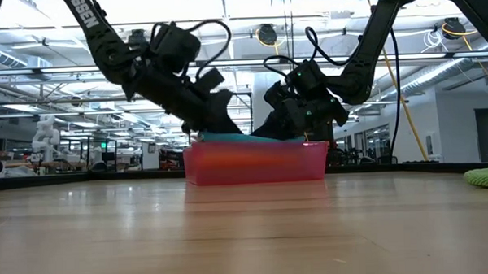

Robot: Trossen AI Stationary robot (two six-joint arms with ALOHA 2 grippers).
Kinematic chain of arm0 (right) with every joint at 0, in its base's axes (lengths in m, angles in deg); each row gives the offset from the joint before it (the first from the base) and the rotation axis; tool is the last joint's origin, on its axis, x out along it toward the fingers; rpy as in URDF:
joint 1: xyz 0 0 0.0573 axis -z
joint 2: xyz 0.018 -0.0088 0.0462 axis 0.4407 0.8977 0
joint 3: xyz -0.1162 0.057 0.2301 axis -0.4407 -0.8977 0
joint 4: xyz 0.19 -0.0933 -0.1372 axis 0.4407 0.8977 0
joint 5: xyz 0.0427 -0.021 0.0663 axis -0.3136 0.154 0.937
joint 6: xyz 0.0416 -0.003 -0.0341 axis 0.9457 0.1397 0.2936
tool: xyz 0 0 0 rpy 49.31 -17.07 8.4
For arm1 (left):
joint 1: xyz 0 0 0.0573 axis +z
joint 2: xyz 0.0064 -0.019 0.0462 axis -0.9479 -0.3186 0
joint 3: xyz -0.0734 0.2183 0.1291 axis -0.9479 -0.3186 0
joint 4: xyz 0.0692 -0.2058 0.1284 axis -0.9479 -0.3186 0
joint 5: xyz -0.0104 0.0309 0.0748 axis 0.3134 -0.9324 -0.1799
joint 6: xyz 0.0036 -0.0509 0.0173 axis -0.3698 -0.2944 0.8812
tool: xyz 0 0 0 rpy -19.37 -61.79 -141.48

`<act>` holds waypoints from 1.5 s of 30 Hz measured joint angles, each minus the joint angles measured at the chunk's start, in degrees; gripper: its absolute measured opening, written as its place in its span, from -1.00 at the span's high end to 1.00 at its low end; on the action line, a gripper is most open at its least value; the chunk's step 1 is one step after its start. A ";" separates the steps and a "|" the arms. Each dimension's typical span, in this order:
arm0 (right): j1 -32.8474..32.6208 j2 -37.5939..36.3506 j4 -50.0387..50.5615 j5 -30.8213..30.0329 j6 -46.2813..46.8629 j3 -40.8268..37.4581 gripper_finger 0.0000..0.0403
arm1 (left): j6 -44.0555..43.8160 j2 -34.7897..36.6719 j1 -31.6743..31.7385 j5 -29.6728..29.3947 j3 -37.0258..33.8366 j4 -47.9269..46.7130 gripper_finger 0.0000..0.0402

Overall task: Fold microfiber towels
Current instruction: Put the folded blue microfiber cloth into the red bin

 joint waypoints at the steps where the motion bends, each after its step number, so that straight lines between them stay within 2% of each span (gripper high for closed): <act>1: 0.00 0.00 0.02 -0.01 0.00 0.00 1.00 | -0.03 -0.60 0.16 -0.01 0.01 0.26 0.66; 8: 0.00 0.02 0.20 -0.10 -0.01 -0.05 1.00 | 0.09 -1.87 0.34 0.01 0.09 0.55 0.95; 11: 0.00 0.02 0.50 -0.08 -0.22 -0.04 1.00 | 0.84 -0.53 0.12 0.01 0.04 0.23 0.96; 13: 0.00 0.02 1.09 -0.06 -0.73 -0.04 1.00 | 1.94 0.67 -0.30 -0.05 0.04 0.18 0.86; 19: 0.02 0.02 1.49 -0.01 -1.15 -0.04 1.00 | 4.07 3.39 -0.62 -0.71 0.02 -0.51 0.41; 23: 0.02 0.02 1.50 -0.01 -1.29 -0.04 1.00 | 4.57 3.46 -0.62 -1.53 0.02 -1.14 0.32; 26: 0.02 0.02 1.49 -0.01 -1.29 -0.04 1.00 | 4.48 2.69 -0.62 -1.95 0.02 -1.85 0.44; 31: 0.02 0.02 1.26 -0.02 -1.22 -0.07 1.00 | 4.17 1.62 -0.62 -1.36 0.15 -1.31 0.86; 33: 0.02 0.02 1.18 -0.02 -1.20 -0.07 1.00 | 4.17 1.50 -0.55 -1.25 -0.02 -2.63 0.96; 39: -0.02 0.07 1.18 -0.06 -1.08 -0.07 1.00 | 3.27 0.04 0.21 -1.06 0.19 -4.80 0.91; 45: -0.02 0.07 1.50 -0.06 -1.07 -0.07 1.00 | 2.87 -1.04 0.23 -0.21 0.28 -6.82 0.97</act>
